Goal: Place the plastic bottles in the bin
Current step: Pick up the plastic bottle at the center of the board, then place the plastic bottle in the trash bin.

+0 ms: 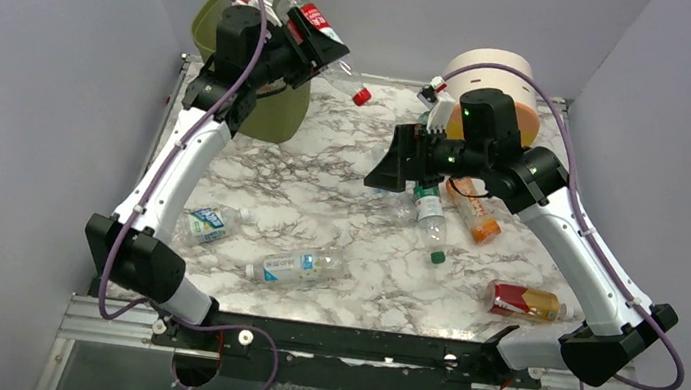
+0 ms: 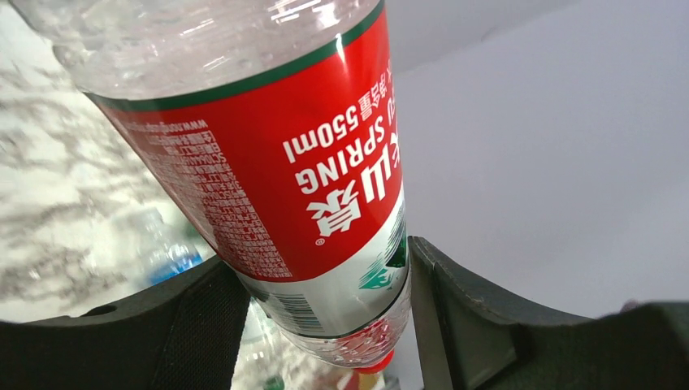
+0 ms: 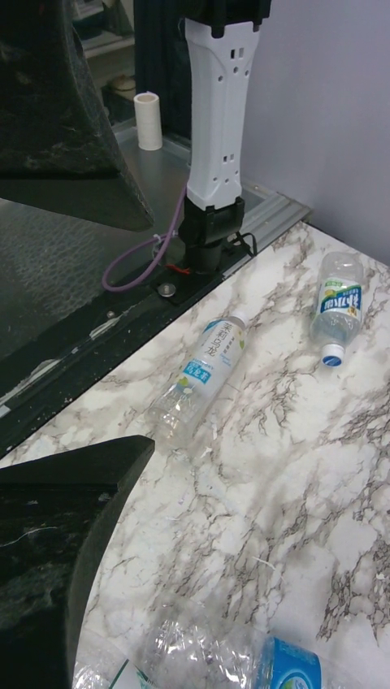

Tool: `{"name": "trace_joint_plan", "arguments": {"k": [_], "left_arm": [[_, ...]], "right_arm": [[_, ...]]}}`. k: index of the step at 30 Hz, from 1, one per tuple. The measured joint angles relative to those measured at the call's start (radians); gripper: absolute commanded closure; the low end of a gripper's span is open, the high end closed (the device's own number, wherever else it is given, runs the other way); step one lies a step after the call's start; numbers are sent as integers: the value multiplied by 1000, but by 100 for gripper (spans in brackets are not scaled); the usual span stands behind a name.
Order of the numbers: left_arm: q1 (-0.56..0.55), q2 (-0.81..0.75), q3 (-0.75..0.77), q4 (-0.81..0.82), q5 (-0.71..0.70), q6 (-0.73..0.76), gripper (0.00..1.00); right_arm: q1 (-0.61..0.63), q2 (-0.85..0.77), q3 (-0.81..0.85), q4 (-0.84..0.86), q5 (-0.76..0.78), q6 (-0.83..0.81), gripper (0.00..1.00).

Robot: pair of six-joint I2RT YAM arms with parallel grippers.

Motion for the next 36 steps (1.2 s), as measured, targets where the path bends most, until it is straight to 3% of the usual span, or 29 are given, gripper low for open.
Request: {"name": "trace_joint_plan", "arguments": {"k": [15, 26, 36], "left_arm": [[264, 255, 444, 15, 61, 13, 31], [395, 330, 476, 52, 32, 65, 30], [420, 425, 501, 87, -13, 108, 30]], "right_arm": [[0, -6, -24, 0, 0, 11, 0], [0, -20, -50, 0, 0, 19, 0], [0, -21, -57, 0, 0, 19, 1]]}}
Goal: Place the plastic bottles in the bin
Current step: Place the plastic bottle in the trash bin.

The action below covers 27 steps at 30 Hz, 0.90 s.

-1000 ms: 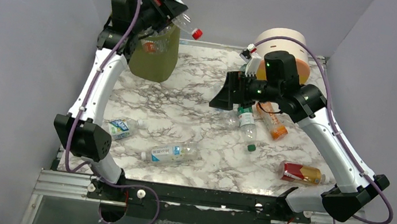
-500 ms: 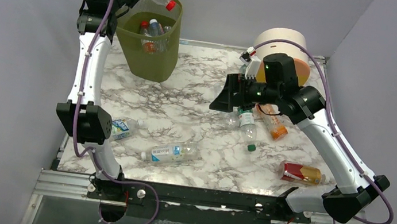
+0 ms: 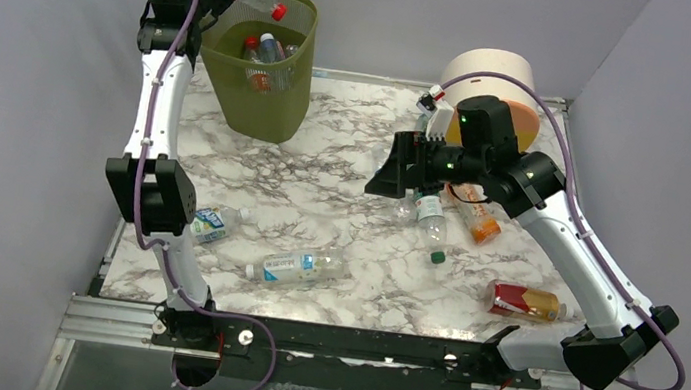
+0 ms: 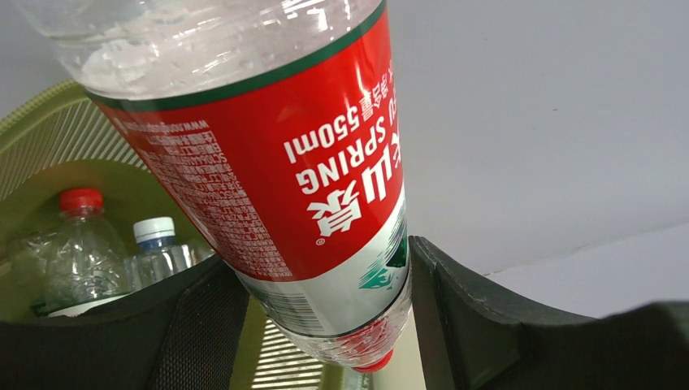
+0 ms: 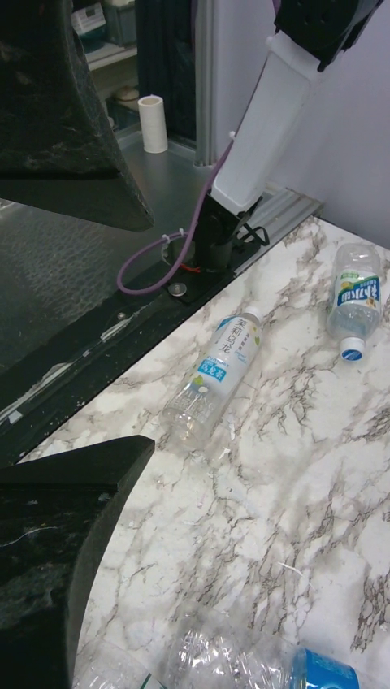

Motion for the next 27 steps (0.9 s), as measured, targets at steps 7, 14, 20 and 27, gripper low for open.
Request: {"name": "trace_joint_plan", "arguments": {"k": [7, 14, 20, 27], "left_arm": [[4, 42, 3, -43, -26, 55, 16], [4, 34, 10, -80, -66, 123, 5], [4, 18, 5, -114, -84, 149, 3], [6, -32, 5, -143, -97, 143, 2]], "right_arm": [[0, -1, -3, 0, 7, 0, 1], [0, -1, -6, -2, 11, 0, 1], [0, -1, -6, -2, 10, 0, 1], [0, -1, -11, -2, 10, 0, 1]]}}
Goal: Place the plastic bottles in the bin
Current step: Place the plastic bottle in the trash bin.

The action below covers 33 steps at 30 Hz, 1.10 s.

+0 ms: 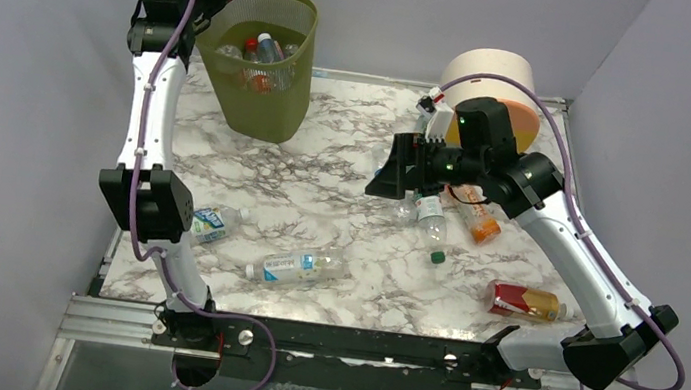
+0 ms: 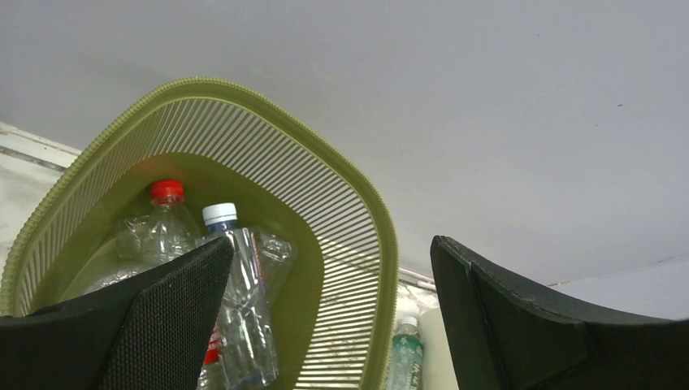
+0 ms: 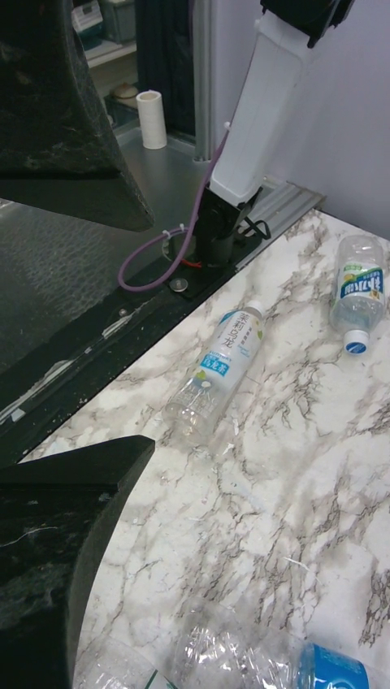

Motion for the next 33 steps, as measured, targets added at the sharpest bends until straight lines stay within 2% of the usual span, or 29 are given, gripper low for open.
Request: {"name": "trace_joint_plan", "arguments": {"k": [6, 21, 27, 33], "left_arm": [[5, -83, -37, -24, 42, -57, 2], [-4, -494, -544, -62, 212, -187, 1], [-5, -526, -585, -113, 226, -188, 1], [-5, -535, -584, -158, 251, -188, 1]], "right_arm": [[0, 0, -9, 1, 0, 0, 1], [0, 63, -75, 1, -5, -16, 0], [9, 130, -149, 3, -15, -58, 0], [62, 231, -121, 6, 15, -142, 0]]}}
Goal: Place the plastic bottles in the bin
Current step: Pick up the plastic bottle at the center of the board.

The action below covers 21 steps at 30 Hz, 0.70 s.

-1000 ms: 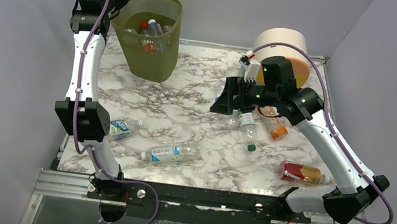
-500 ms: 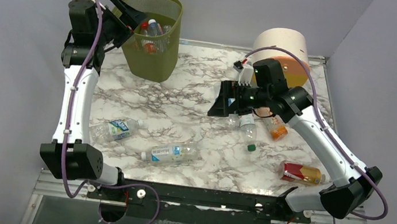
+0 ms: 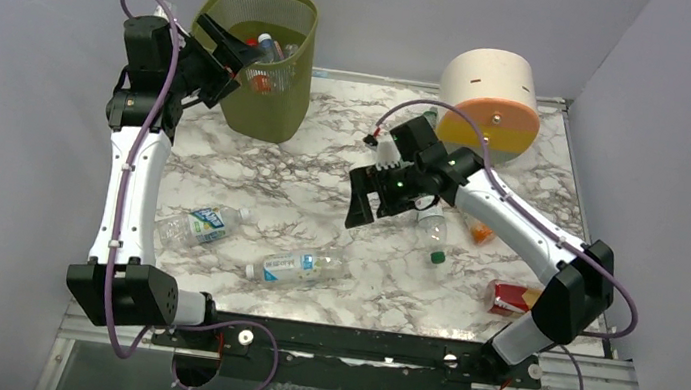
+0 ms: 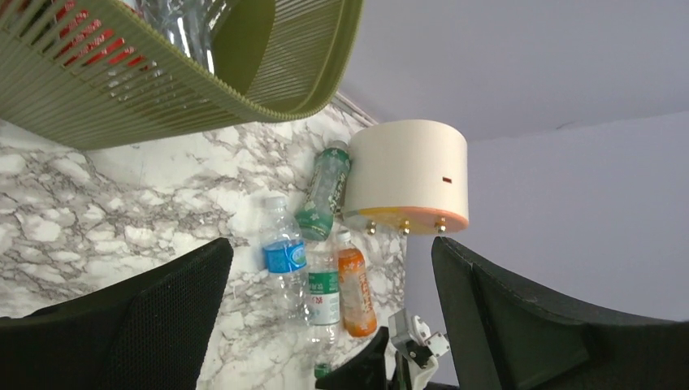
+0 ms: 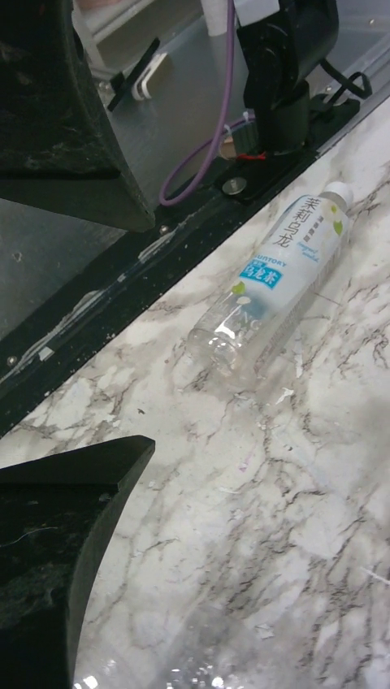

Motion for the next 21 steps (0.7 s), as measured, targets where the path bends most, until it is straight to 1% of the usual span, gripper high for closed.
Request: {"name": "trace_joint_plan", "arguments": {"k": [4, 8, 14, 21], "left_arm": [[0, 1, 1, -50, 40, 0, 1], [0, 1, 1, -102, 77, 1, 1], [-2, -6, 1, -154, 108, 1, 1], [-2, -37, -5, -183, 124, 5, 1]], "right_arm": [[61, 60, 56, 3, 63, -77, 1], [151, 103, 96, 9, 138, -158, 1], [280, 166, 97, 21, 227, -256, 1], [357, 203, 79, 61, 281, -323, 0]]}}
